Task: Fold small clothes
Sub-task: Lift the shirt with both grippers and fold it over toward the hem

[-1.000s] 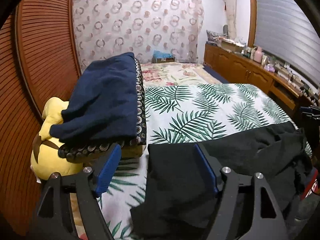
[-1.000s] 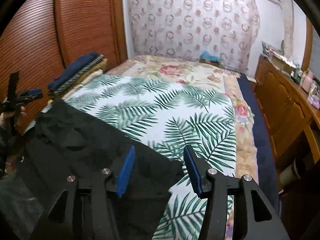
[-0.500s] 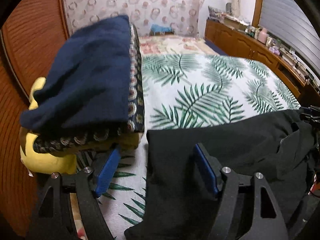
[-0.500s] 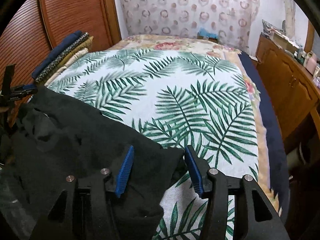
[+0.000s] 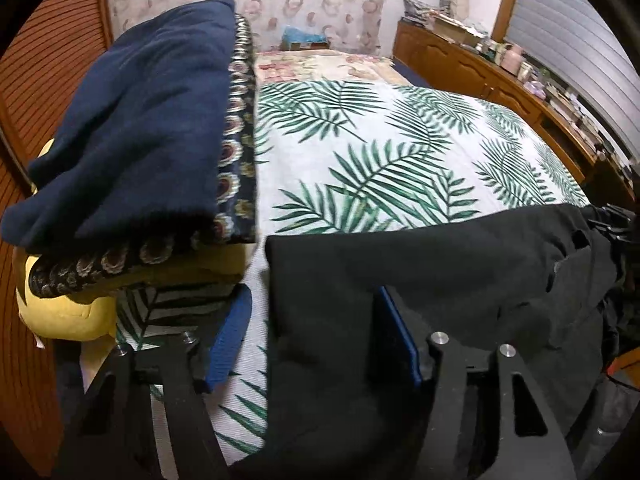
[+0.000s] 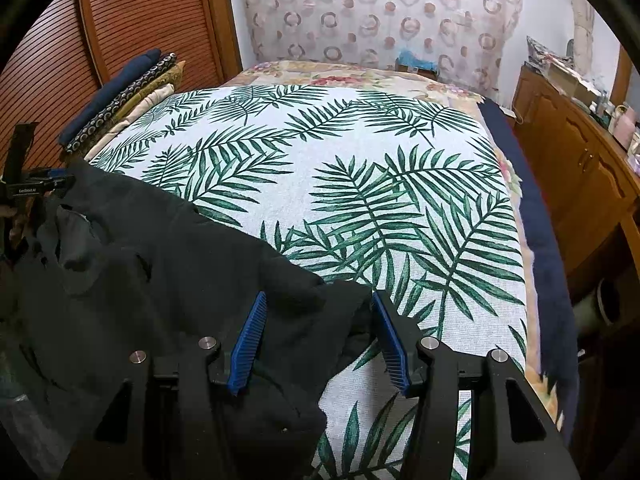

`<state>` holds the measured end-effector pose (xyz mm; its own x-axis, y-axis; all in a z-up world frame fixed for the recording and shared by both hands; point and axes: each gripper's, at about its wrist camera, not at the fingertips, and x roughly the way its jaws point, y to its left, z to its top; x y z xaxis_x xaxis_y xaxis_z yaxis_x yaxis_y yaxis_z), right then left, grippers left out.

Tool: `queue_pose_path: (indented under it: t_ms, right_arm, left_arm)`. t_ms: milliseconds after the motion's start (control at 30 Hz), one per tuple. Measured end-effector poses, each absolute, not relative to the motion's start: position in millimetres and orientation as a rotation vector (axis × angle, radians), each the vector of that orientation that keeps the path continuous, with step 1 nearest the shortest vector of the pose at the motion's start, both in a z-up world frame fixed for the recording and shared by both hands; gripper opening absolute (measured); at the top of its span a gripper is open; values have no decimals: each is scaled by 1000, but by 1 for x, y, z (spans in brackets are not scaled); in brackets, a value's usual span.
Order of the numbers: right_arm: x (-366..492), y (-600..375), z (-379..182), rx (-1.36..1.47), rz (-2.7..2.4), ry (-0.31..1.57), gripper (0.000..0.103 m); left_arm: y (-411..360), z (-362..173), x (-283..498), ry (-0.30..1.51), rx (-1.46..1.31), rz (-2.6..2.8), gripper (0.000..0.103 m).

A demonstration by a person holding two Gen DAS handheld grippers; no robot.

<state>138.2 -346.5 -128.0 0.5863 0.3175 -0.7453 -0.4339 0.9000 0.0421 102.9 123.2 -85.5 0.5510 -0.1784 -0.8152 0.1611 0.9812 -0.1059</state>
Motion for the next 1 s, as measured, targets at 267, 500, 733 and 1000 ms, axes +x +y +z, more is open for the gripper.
queue_pose_path:
  t_ms: [267,500,733,1000]
  right_arm:
    - [139,-344,-128,-169,461,846,56]
    - [136,-341,-127,-152,526,852,24]
    - [115,-335,-107,-143,601,777,14]
    - [58,-343,10,-107,668,508,13]
  left_arm:
    - [114,-84,114,971,-17,-204,60]
    - [113,-83,117,962,-37,-223,30]
    - [105,-55,87,848,-52,-236,14]
    - [95,51,20,593,-68,-282,14]
